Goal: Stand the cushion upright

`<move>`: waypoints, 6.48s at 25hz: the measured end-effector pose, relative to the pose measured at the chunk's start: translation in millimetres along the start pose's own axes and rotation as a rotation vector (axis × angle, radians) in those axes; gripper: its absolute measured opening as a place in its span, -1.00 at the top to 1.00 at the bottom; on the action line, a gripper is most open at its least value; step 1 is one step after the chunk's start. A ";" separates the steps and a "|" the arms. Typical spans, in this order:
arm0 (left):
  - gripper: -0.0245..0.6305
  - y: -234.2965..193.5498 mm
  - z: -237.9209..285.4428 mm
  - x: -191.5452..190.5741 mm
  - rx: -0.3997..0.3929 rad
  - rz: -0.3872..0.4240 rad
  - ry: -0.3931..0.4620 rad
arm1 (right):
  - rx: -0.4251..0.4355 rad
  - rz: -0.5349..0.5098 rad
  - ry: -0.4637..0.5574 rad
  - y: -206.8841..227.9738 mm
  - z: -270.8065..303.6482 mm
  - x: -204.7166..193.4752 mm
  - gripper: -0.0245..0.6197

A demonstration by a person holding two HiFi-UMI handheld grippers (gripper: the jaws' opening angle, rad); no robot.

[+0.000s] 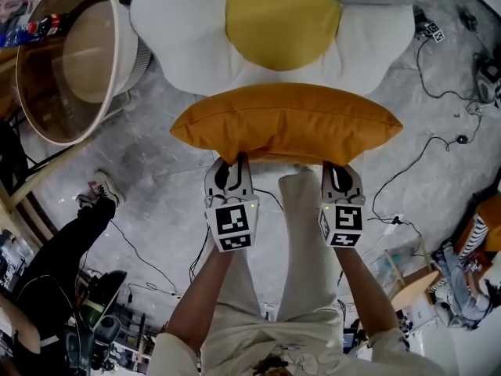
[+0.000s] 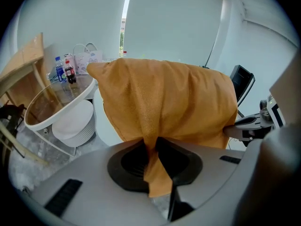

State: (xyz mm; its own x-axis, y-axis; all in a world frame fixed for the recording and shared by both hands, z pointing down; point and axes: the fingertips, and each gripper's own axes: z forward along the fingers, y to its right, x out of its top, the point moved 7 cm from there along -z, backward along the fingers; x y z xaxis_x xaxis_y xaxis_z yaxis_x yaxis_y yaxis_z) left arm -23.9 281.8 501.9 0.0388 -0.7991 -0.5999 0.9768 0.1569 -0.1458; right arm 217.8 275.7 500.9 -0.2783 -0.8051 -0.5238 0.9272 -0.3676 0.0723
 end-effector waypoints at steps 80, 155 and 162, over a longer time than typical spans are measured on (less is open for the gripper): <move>0.87 -79.9 25.2 188.1 -0.077 -0.121 0.063 | -0.018 -0.021 0.287 6.7 69.3 340.9 0.83; 0.84 -231.4 158.1 346.2 -0.103 -0.258 0.244 | -0.051 0.036 0.387 13.0 254.8 515.0 0.58; 0.64 -238.7 157.1 345.5 -0.075 -0.250 0.225 | -0.044 0.084 0.391 17.9 249.5 512.4 0.40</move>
State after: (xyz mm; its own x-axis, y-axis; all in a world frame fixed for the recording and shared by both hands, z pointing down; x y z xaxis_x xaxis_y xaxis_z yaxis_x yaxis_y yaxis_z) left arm -210.5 -123.0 453.1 -0.2554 -0.6715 -0.6956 0.9317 0.0212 -0.3625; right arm 29.2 -259.5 445.6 -0.0922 -0.5905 -0.8018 0.9548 -0.2810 0.0971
